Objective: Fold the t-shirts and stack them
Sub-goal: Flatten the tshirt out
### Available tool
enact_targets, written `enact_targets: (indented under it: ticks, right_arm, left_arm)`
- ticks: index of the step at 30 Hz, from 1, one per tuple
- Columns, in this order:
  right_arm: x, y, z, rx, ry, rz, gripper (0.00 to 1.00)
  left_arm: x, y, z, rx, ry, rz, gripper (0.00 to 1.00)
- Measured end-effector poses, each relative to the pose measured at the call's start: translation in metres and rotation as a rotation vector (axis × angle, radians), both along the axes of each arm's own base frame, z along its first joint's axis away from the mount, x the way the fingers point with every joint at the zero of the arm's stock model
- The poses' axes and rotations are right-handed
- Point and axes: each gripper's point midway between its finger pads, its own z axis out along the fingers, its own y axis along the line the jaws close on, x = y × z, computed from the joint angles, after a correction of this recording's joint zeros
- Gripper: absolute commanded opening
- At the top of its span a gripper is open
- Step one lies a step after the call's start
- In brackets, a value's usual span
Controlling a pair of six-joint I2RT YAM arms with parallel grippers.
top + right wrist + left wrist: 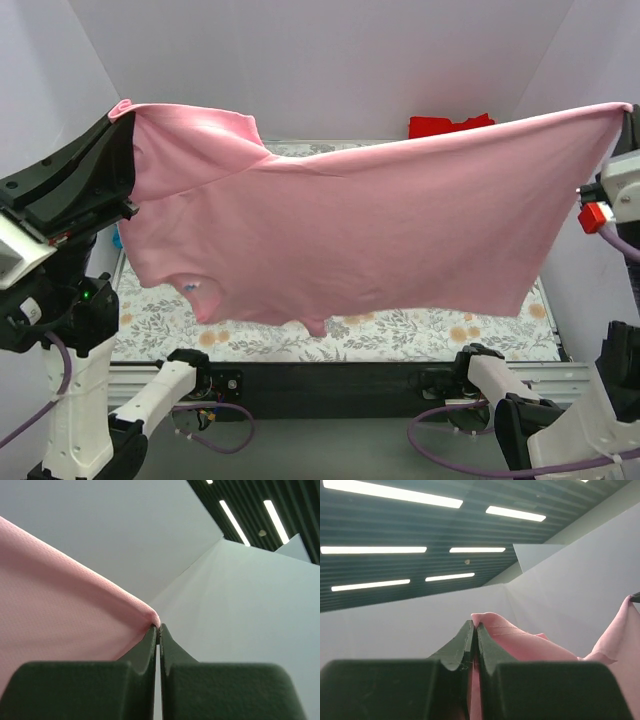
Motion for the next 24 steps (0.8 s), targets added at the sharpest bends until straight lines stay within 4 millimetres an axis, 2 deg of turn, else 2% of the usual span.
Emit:
enact_targets:
  ticks: [1,3,4,6,8,9,12,13,14,16,18,19,21,24]
  right_arm:
    - [0.007,0.0,-0.005,0.004,0.019,0.008,0.01]
    - [0.029,0.001,-0.022,0.018,0.083,0.032,0.01]
    - [0.047,0.003,-0.037,0.023,0.135,0.054,0.01]
    - [0.08,0.006,-0.073,0.037,0.249,0.096,0.01]
    - [0.124,0.008,-0.132,0.071,0.416,0.142,0.01]
    - [0.139,0.009,-0.152,0.083,0.454,0.165,0.01]
    - [0.18,0.014,-0.262,0.15,0.698,0.223,0.01]
    - [0.19,0.016,-0.299,0.177,0.781,0.24,0.01]
    - [0.198,0.018,-0.333,0.207,0.851,0.257,0.01]
    - [0.208,0.022,-0.389,0.272,0.971,0.285,0.01]
    - [0.219,0.025,-0.424,0.318,1.031,0.305,0.01]
    - [0.226,0.027,-0.441,0.341,1.062,0.318,0.01]
    - [0.243,0.03,-0.466,0.371,1.112,0.335,0.01]
    - [0.281,0.035,-0.51,0.413,1.206,0.35,0.01]
  left_arm:
    - [0.005,-0.001,-0.003,0.001,0.011,0.002,0.0]
    - [0.028,-0.004,-0.017,0.006,0.065,0.011,0.0]
    - [0.042,-0.006,-0.027,0.009,0.095,0.018,0.0]
    - [0.081,-0.011,-0.057,0.018,0.19,0.028,0.0]
    - [0.121,-0.018,-0.092,0.032,0.289,0.034,0.0]
    - [0.145,-0.022,-0.119,0.039,0.353,0.037,0.0]
    - [0.211,-0.034,-0.215,0.073,0.583,0.04,0.0]
    - [0.235,-0.039,-0.258,0.088,0.684,0.042,0.0]
    - [0.248,-0.041,-0.286,0.096,0.74,0.045,0.0]
    - [0.275,-0.045,-0.361,0.12,0.904,0.051,0.0]
    - [0.294,-0.046,-0.419,0.134,1.025,0.056,0.0]
    - [0.303,-0.045,-0.441,0.134,1.073,0.057,0.0]
    - [0.322,-0.041,-0.481,0.128,1.164,0.061,0.0]
    - [0.356,-0.031,-0.535,0.101,1.29,0.065,0.0]
